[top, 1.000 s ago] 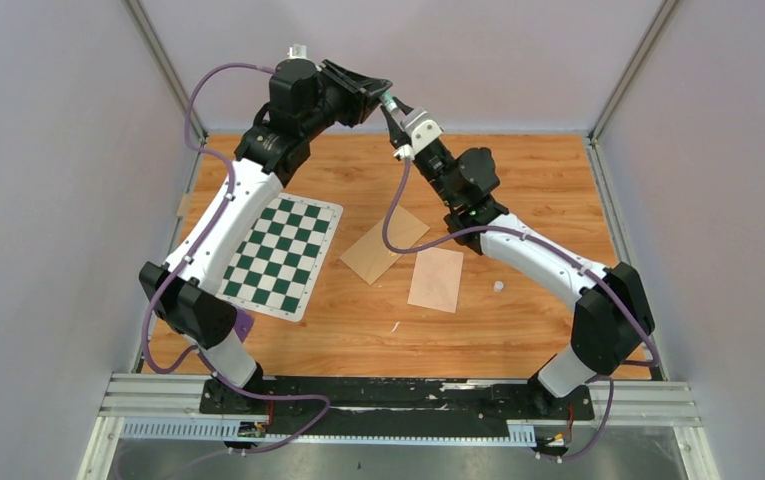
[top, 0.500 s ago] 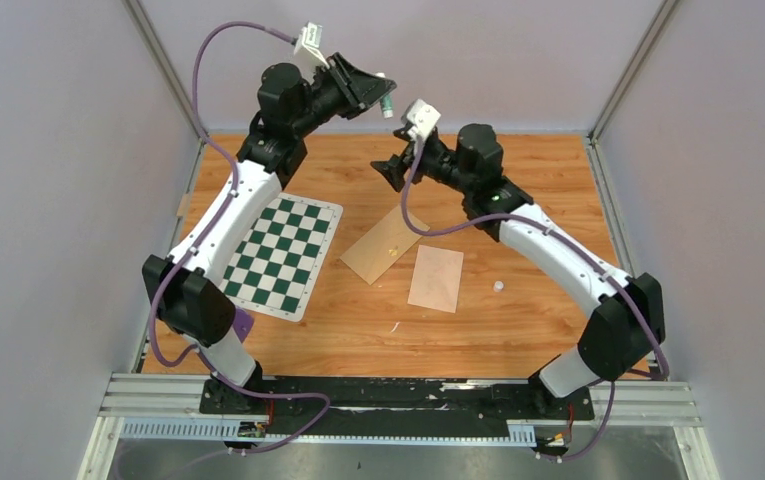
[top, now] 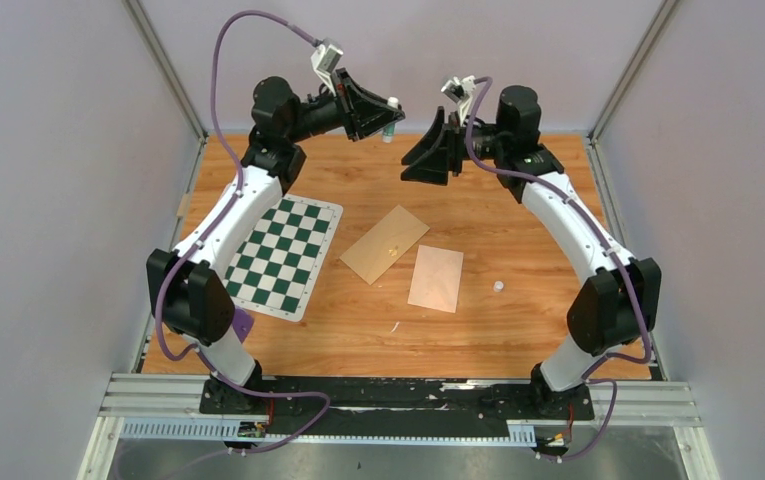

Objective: Place the letter into the envelope and seal it
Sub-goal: Screw the solid glue.

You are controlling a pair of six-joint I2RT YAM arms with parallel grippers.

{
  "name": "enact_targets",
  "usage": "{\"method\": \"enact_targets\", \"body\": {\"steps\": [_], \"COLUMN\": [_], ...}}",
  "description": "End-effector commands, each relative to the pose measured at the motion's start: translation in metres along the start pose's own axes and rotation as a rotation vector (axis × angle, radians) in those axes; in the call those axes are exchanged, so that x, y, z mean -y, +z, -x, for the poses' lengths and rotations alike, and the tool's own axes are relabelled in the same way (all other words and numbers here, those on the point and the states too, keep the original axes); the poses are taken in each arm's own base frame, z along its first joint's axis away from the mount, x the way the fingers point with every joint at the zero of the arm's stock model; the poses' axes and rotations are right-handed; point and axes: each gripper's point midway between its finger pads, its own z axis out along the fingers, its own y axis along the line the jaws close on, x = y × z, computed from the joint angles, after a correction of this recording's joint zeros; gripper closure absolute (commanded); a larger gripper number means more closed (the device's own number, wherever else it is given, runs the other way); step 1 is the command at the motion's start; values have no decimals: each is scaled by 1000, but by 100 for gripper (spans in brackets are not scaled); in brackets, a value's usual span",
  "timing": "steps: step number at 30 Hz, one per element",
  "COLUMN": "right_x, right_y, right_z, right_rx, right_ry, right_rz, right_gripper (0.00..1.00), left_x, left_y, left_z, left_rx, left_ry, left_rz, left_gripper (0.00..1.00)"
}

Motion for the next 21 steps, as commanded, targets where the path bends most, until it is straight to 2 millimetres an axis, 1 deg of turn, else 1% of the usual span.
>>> {"method": "enact_targets", "body": {"steps": [1, 3, 7, 11, 16, 21], "right_x": [-19, -12, -1, 0, -1, 3], "right_y": [5, 8, 16, 24, 34, 38], "right_z": [17, 26, 40, 51, 65, 67], "right_rx": [19, 50, 97, 116, 142, 152], "right_ry": [6, 7, 2, -11, -24, -20], "right_rz": [128, 101, 67, 85, 87, 81], "right_gripper": [35, 33, 34, 38, 41, 48], "left_x": [22, 21, 19, 18, 19, 18], "left_y": [1, 2, 5, 9, 10, 11], "left_z": [29, 31, 35, 35, 38, 39], "left_rx": [57, 70, 96, 105, 118, 122], "left_ry": [101, 82, 18, -47, -63, -73], "left_rz": [-68, -55, -24, 0, 10, 15], "left_gripper": [100, 100, 100, 100, 100, 100]}}
